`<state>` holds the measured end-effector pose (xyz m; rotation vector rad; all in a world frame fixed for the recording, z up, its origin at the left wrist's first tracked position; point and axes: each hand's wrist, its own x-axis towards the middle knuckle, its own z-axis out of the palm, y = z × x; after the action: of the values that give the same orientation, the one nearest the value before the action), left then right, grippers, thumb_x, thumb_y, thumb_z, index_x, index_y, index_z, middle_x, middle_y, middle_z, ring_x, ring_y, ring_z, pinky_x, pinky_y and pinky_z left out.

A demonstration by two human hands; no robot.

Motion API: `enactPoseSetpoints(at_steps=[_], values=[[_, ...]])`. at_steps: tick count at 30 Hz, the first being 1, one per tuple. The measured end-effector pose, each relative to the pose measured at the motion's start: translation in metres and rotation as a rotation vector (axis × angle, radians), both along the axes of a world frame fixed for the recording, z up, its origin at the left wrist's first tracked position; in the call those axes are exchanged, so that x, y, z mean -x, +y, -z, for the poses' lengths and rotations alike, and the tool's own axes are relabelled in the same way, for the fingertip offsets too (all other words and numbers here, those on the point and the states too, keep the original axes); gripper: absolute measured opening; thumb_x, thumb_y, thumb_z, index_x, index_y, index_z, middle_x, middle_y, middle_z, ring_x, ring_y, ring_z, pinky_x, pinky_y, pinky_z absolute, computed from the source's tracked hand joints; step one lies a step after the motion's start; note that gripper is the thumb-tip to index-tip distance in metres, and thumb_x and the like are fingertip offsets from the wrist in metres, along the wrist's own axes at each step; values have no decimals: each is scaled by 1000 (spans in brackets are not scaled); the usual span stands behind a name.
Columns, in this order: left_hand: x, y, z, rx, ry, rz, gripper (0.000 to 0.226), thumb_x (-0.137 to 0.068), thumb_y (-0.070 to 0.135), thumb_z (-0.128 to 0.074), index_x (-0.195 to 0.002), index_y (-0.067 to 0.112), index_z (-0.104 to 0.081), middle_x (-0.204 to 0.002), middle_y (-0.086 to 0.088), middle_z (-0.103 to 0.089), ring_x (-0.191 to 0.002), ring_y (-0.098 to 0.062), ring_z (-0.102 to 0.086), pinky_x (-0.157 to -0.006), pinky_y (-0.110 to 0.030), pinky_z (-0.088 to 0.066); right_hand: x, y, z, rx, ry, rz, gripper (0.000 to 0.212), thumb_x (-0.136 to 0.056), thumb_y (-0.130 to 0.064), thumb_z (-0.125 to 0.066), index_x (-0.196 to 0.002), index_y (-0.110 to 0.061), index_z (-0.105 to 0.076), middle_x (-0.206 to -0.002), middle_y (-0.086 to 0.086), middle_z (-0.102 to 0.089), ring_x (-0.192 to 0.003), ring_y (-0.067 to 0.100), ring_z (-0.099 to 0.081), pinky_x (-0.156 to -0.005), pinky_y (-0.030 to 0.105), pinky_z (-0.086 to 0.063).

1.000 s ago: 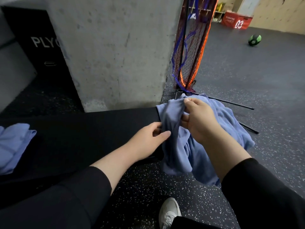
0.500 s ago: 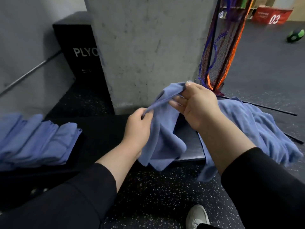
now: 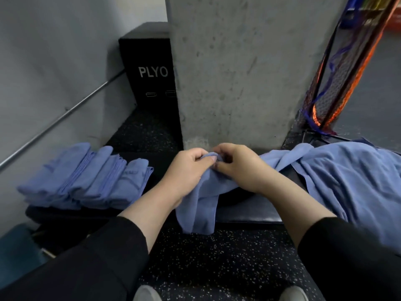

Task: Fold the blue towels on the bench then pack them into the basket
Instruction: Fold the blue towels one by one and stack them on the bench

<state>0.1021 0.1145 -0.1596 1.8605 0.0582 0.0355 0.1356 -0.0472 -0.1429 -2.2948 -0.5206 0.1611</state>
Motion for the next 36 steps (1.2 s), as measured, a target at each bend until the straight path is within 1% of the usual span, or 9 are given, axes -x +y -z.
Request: enactPoseSetpoints(at_steps=[1,6,11,16,19,21,26,30,36], values=[[0,6,-1,-4,3,5,16,-93,25,-70,-86,11,-73,-80,-19,-68,-74,-13,-56,-72,-34,-45,-2,2,0,27,-29,41,7,-93,-27,-66,-97,-21,-68,-78,-3,-68,-71,11,-58,-70,32,-47],[8,47,-3,-161,103,35,33,-90,28,-73,-69,13,-53,-67,0,-44,-64,-11,-40,-60,-29,-31,-16,-5,-10,-113,-125,315,31,-97,-25,-60,-66,-21,-54,-51,-8,-55,-53,11,-49,-61,29,-36],[12,63,-7,55,-17,-92,22,-96,23,-68,-80,8,-63,-71,2,-57,-69,-8,-51,-67,-28,-40,-17,-5,-8,135,-91,214,12,-89,-24,-67,-80,-17,-62,-69,-1,-64,-72,23,-59,-65,34,-41],[13,39,-14,32,-114,-9,12,-95,26,-68,-94,16,-72,-93,-10,-72,-86,-11,-63,-84,-44,-54,2,10,-11,-151,126,-100,28,-84,-34,-79,-109,-25,-69,-95,-8,-75,-94,9,-70,-87,30,-55],[12,30,-17,74,-100,-44,13,-92,28,-73,-102,24,-66,-99,0,-73,-92,-7,-67,-87,-35,-55,9,16,-12,-171,108,-93,29,-89,-38,-72,-96,-10,-68,-76,-6,-66,-68,10,-58,-67,26,-46],[12,31,-15,151,-39,-52,22,-92,26,-74,-110,29,-62,-104,-7,-74,-99,-15,-71,-93,-38,-57,8,16,-10,-151,88,-35,38,-93,-38,-68,-85,-1,-61,-65,-3,-50,-60,8,-43,-58,25,-36],[11,43,-8,244,38,17,41,-92,24,-70,-129,35,-57,-98,-5,-74,-106,-23,-70,-103,-57,-51,3,6,-15,-276,103,11,10,-93,-24,-68,-87,-16,-66,-77,-3,-70,-71,7,-59,-71,32,-48],[12,32,-11,251,6,72,37,-99,19,-64,-132,33,-56,-90,2,-75,-100,-14,-72,-92,-37,-53,12,4,-21,-261,227,-42,31,-91,-40,-71,-89,-10,-65,-71,0,-62,-67,10,-53,-64,31,-41],[13,22,-10,386,159,92,31,-100,23,-64,-131,21,-62,-118,-12,-73,-115,-26,-68,-107,-50,-49,9,-3,-29,-361,141,136,13,-92,-26,-69,-85,-17,-64,-74,1,-66,-69,12,-60,-67,31,-47]])
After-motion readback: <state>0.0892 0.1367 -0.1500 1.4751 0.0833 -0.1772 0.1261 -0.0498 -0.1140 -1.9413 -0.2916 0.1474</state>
